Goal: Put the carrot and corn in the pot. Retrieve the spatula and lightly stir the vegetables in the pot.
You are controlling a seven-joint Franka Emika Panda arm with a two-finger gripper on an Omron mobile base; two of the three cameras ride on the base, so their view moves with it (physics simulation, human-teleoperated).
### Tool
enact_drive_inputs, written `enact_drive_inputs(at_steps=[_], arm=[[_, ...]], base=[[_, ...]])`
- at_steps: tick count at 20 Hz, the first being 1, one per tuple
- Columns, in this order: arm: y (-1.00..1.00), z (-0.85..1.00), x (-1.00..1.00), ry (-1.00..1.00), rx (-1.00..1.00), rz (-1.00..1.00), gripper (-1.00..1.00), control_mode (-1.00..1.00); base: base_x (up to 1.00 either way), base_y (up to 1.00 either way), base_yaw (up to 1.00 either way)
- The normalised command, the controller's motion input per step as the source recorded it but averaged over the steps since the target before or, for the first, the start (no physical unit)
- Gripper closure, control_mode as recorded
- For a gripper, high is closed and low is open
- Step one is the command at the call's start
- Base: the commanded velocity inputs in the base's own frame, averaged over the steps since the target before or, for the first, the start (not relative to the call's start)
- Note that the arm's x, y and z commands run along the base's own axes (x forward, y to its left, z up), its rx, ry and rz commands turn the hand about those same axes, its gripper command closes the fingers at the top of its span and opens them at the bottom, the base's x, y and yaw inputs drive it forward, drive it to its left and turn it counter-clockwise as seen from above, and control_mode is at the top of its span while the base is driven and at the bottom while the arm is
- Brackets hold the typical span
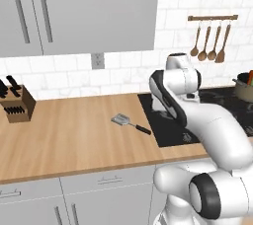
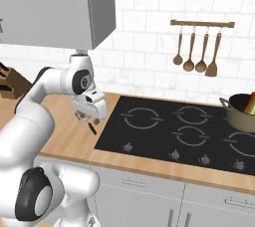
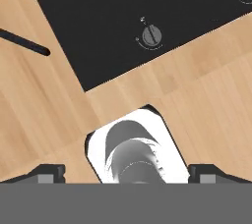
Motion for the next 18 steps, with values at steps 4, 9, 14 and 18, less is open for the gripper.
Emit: enact_drive_inputs(at_steps=[4,9,14,18], arm=[[0.01,-0.18,0.13,0.07,0.06,-0.54,-1.0,-1.0],[0.0,-0.36,0.01,0.04,0.19,-0.79,-1.0,-1.0],[0.14,-0.43,0.28,0.0,0.17,-0.74,-1.0,-1.0],[0.2,-0.44,0.96,0.0,0.13,-0.48,-1.0,-1.0]], base=[[0.0,0.0,0.0],[0.0,0.0,0.0],[0.0,0.0,0.0],[0.0,0.0,0.0]])
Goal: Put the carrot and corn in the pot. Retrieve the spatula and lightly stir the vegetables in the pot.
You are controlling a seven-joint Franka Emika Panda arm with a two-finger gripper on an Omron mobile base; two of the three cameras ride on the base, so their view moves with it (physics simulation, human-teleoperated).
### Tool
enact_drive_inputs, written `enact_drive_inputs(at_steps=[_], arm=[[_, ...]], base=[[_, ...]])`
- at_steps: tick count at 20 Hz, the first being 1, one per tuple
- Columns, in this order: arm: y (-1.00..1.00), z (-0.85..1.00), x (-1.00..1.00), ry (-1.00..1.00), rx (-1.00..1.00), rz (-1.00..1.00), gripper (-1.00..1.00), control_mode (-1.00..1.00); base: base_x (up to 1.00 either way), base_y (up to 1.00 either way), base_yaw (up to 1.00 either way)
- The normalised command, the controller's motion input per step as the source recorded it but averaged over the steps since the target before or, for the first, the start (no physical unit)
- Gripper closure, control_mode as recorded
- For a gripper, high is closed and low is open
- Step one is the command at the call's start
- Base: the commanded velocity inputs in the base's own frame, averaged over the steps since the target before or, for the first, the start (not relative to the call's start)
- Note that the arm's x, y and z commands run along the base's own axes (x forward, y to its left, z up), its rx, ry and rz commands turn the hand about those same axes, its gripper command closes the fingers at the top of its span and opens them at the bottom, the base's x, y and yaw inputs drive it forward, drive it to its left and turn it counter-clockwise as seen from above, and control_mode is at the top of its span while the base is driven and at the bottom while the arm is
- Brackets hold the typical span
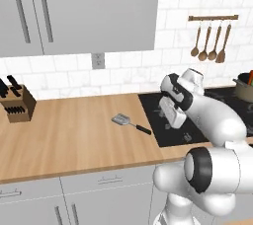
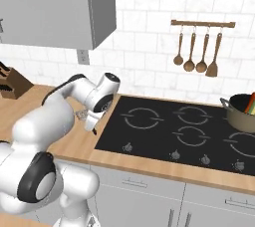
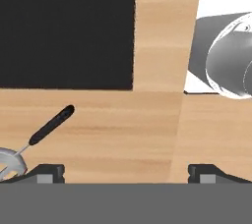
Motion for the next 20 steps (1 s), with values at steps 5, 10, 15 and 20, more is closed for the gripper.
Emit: enact_drive_inputs(at_steps=[5,10,15,20], arm=[[0.14,-0.43,0.99,0.01,0.09,-0.26,-1.0,-1.0],[0.48,-0.48,0.73,0.15,0.01,-0.19,-1.0,-1.0],[0.46,-0.48,0.44,0.27,0.0,-0.19,-1.0,-1.0],[0.05,-0.36,0.3,0.18,0.0,-0.19,-1.0,-1.0]], base=[[0.0,0.0,0.0],[0.0,0.0,0.0],[0.0,0.0,0.0],[0.0,0.0,0.0]])
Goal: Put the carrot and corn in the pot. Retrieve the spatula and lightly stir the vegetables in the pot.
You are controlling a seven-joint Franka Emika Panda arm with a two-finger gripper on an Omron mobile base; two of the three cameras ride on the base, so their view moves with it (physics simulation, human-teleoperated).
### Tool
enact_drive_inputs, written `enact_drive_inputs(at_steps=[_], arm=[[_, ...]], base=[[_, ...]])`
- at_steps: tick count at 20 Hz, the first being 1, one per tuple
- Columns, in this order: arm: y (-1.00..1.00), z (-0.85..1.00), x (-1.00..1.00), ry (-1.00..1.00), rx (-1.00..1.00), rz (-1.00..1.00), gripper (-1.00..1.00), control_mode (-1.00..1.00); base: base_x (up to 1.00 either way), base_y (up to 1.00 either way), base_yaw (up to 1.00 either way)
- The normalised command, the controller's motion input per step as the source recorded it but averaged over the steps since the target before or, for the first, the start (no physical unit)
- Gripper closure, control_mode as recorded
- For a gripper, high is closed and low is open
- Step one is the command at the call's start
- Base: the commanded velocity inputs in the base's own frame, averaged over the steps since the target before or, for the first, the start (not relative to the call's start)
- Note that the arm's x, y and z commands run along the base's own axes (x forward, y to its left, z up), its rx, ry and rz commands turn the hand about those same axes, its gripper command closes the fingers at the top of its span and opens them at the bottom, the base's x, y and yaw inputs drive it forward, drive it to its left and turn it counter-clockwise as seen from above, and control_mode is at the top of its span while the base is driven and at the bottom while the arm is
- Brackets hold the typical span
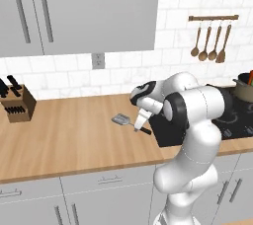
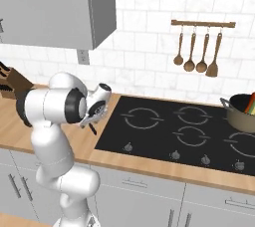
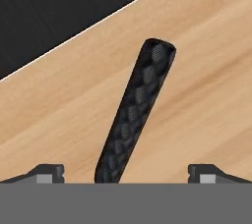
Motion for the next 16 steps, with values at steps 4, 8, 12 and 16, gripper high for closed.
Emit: enact_drive_inputs(at_steps=[4,8,12,16], arm=[[0.0,-0.26,0.04,0.09,0.0,-0.11,-1.0,-1.0],[0.0,-0.27,-0.08,-0.06,0.0,-0.02,-1.0,-1.0],[-0.02,-0.29,-0.28,-0.17,-0.03,0.0,-1.0,-1.0],[-0.08,-0.17,-0.37,-0.16,-0.01,0.0,-1.0,-1.0]], base=[[0.0,0.0,0.0],[0.0,0.0,0.0],[0.0,0.0,0.0],[0.0,0.0,0.0]])
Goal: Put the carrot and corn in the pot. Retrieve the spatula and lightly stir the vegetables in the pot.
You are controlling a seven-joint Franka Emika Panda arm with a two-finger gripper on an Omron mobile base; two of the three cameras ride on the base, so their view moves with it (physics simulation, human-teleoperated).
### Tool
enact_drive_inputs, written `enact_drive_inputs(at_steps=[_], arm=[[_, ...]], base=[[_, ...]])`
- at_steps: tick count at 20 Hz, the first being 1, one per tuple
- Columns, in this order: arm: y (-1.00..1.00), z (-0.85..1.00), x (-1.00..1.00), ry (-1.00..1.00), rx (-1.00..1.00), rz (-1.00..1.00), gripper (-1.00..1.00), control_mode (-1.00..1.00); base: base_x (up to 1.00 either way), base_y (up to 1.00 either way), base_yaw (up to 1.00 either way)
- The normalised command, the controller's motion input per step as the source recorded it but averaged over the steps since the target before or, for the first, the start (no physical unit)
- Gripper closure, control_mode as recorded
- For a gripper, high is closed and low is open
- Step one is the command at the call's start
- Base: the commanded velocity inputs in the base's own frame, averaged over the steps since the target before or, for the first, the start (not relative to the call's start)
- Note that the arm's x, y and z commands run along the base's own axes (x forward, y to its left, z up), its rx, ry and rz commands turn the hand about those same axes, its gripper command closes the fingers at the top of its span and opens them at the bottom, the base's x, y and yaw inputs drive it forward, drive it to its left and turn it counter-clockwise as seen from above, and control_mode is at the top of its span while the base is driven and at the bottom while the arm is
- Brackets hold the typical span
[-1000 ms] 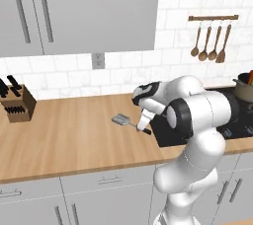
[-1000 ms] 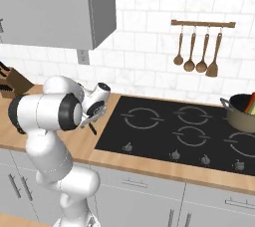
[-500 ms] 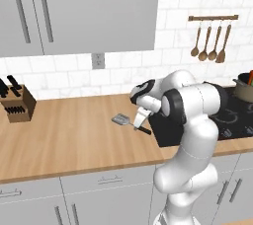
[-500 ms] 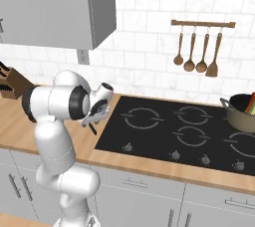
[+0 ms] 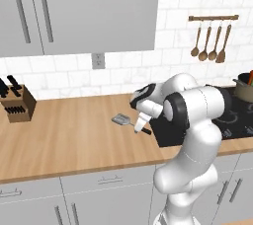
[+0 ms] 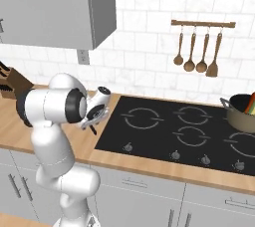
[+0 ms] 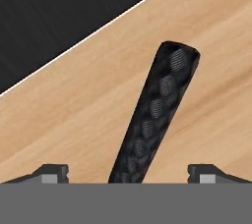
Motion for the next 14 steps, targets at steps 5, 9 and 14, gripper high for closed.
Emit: enact_drive_inputs(at_steps=[5,9,14], arm=[[-0.19,0.0,-0.08,-0.07,0.0,-0.03,-1.0,-1.0],[-0.09,-0.09,-0.1,0.0,0.0,-0.04,-1.0,-1.0],[-0.16,-0.05,-0.1,0.0,0.0,-0.07,-1.0,-1.0]], base=[[0.0,0.0,0.0],[0.0,0.0,0.0],[0.0,0.0,0.0]])
